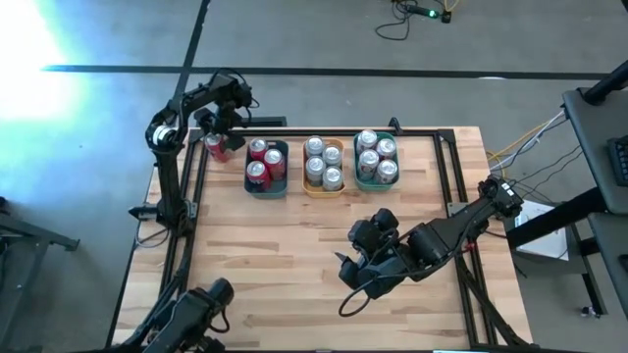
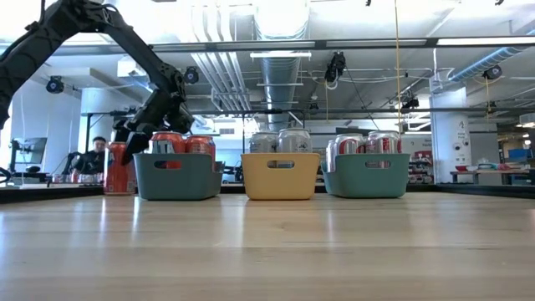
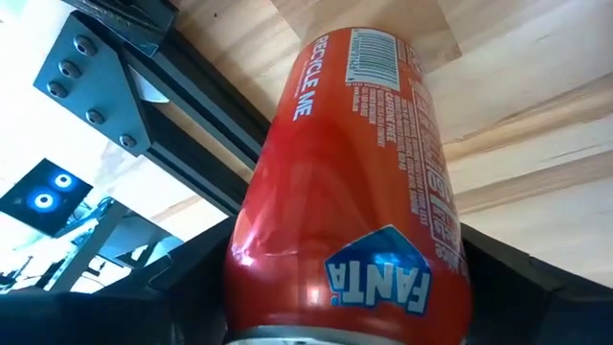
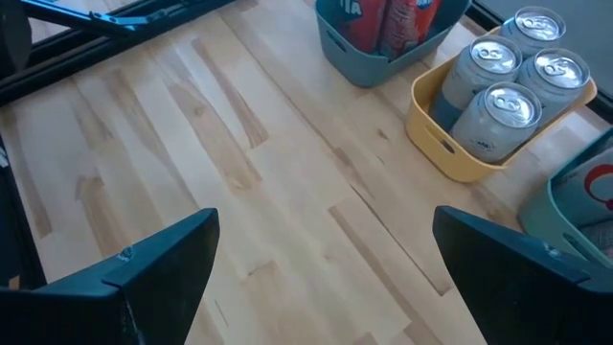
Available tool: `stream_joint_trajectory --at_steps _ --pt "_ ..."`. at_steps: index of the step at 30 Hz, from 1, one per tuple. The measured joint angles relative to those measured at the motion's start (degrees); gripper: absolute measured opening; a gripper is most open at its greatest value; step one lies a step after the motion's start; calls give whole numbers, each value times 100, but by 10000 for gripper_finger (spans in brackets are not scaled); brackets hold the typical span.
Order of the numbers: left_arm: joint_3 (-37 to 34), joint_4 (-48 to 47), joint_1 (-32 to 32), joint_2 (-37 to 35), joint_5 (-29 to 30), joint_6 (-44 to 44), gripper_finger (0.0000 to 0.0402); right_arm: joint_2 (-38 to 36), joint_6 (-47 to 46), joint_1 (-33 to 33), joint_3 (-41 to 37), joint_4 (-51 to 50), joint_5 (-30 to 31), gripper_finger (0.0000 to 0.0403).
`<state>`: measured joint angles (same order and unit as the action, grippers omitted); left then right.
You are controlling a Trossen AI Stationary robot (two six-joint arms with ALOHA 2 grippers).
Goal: Sort soda cans
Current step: Put the orange soda can into the blue bin
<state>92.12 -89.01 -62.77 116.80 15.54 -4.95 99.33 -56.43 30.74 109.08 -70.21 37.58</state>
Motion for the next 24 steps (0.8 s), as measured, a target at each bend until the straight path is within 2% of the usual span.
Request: stream_joint_trajectory --at_steps 6,12,16,20,24 --pt "174 -99 77 -116 12 70 293 0 138 0 0 -7 0 380" --pt "573 -95 123 -580 29 229 293 -154 655 -47 -2 -54 5 380" --pt "764 -99 139 -1109 41 308 293 -351 805 -74 -2 -288 65 380" --pt "771 -121 190 -1763 31 383 293 -543 807 -27 -2 -599 467 380" --pt "769 -128 346 -2493 -256 440 293 -623 807 17 -2 -761 688 380"
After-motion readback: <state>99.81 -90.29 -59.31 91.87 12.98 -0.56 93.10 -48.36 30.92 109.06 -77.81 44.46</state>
